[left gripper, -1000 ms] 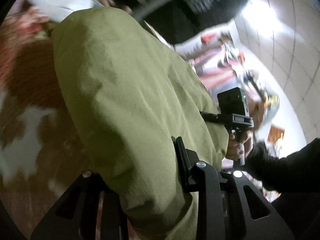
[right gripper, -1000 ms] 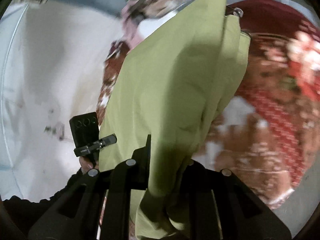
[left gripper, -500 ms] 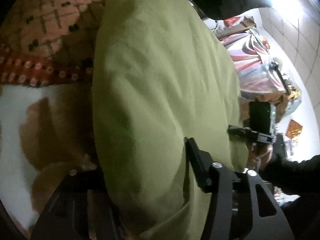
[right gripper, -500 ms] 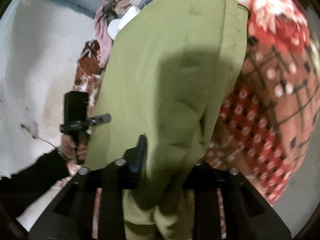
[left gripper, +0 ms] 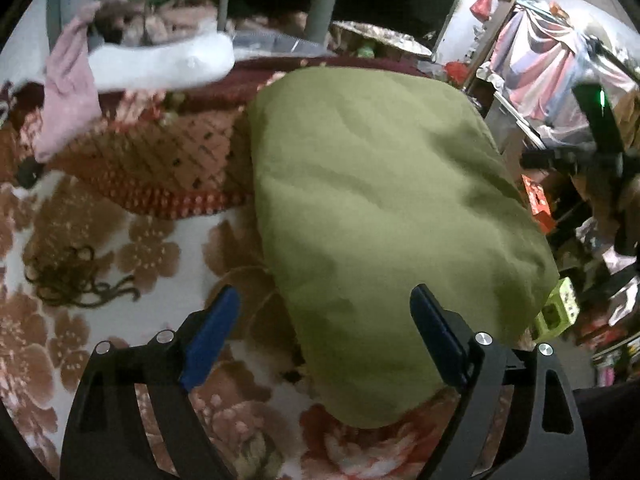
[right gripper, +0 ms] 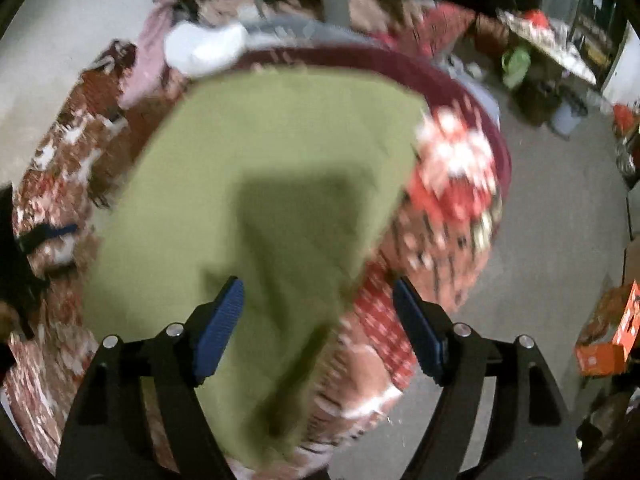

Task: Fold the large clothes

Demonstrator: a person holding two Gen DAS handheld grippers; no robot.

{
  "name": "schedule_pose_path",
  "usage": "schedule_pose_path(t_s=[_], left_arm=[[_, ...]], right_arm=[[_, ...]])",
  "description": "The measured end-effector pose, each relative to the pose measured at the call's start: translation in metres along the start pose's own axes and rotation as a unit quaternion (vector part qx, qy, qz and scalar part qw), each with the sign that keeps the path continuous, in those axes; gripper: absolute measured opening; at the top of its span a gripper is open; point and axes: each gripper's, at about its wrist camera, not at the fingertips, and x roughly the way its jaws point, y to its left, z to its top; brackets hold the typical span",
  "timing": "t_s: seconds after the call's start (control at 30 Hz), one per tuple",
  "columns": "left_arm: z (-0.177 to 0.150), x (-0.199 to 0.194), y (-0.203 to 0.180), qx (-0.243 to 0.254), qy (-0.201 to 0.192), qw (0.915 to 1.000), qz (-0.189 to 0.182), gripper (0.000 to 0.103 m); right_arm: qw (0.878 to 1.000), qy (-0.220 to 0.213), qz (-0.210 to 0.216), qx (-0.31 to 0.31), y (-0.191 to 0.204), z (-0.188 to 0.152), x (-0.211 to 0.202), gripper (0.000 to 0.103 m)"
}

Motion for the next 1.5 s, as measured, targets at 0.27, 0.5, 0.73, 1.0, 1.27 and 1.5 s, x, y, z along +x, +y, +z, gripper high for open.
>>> schedule_pose_path(t_s=[0.27,0.5,0.73,1.0,1.27,1.5], left_arm=[[-0.016,0.042,-0.035,0.022,0.037,0.9923,0.116,0.089],[-0.035,0.037,-0.027,-0.019,0.038,0.9920,0.119,0.091],[-0.049,0.034,-0.030,0.001,0.064,0.9905,0.122,0.094],[0.046,-0.017,-0.022,0.008,-0.024,0.9941,0.105,0.098],[0.182,0.097,-0.045,0.040,0.000,0.9990,0.019,0.098],[0.187,0.161,-0.016,0.061,0.041,0.9942,0.079,0.099]], right_arm=[[0.998,-0.019,-0.039,-0.055,0.051,0.013,0.024,0.078],[0.997,0.005,-0.057,-0.057,0.038,0.000,0.056,0.078],[0.995,0.013,-0.064,-0.079,0.026,-0.004,0.062,0.078],[0.997,-0.014,-0.067,-0.034,0.007,-0.010,0.021,0.093],[0.994,-0.021,-0.001,-0.104,0.070,-0.066,0.021,0.093],[0.973,-0.056,-0.036,-0.219,0.069,-0.119,0.047,0.093]])
